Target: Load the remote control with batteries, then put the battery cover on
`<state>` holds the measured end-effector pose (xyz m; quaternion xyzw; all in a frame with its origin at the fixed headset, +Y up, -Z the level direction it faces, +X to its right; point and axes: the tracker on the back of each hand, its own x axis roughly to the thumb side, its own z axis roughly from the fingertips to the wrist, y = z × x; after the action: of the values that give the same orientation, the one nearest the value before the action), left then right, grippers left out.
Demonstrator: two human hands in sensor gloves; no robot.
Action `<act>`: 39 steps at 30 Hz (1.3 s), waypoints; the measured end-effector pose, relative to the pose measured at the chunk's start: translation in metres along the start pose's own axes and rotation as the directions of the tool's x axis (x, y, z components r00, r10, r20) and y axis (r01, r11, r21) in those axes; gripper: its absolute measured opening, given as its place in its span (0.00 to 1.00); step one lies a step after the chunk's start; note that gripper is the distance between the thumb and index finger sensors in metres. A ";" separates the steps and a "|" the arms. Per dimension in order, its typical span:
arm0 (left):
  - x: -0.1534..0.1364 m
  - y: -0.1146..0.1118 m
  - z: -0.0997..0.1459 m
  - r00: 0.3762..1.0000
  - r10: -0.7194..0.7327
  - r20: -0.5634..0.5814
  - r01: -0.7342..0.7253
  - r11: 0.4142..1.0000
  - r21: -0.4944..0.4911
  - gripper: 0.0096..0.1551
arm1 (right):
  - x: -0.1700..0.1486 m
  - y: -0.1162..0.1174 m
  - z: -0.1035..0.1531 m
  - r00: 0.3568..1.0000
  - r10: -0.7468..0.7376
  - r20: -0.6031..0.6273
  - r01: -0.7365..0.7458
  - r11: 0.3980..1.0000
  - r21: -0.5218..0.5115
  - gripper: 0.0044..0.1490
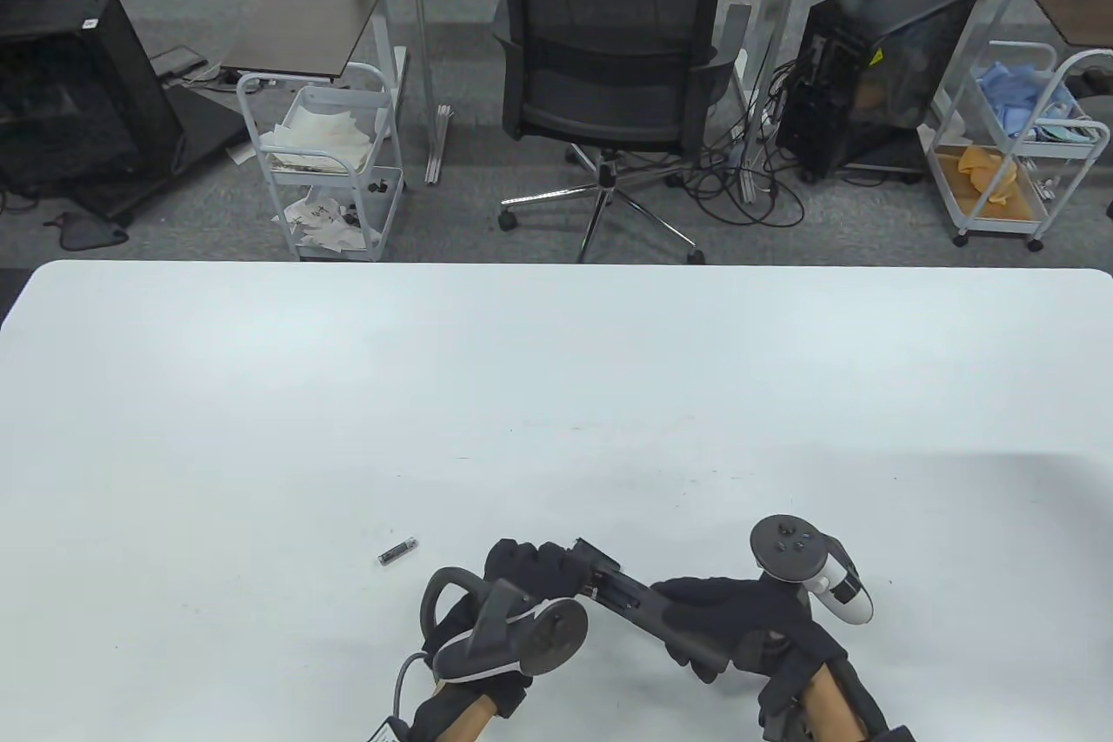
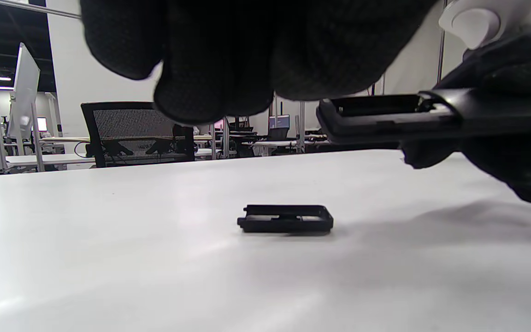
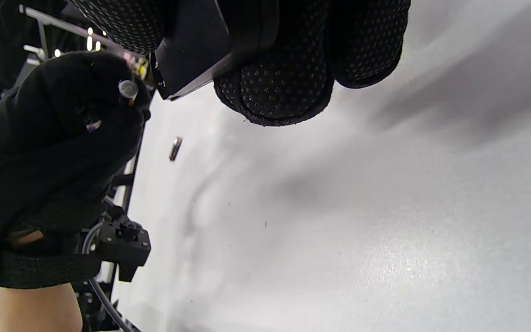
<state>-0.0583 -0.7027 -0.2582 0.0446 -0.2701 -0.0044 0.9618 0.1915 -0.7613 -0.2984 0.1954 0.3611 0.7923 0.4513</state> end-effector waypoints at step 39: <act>-0.040 -0.044 0.020 0.267 0.952 -0.150 -0.956 0.281 0.081 0.52 | 0.009 0.004 0.004 0.971 -0.183 0.156 0.169 0.980 0.102 0.37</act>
<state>-0.1023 -0.7471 -0.2662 -0.1383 -0.1602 0.5734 0.7914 0.1868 -0.7530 -0.2925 0.2471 0.3731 0.7136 0.5389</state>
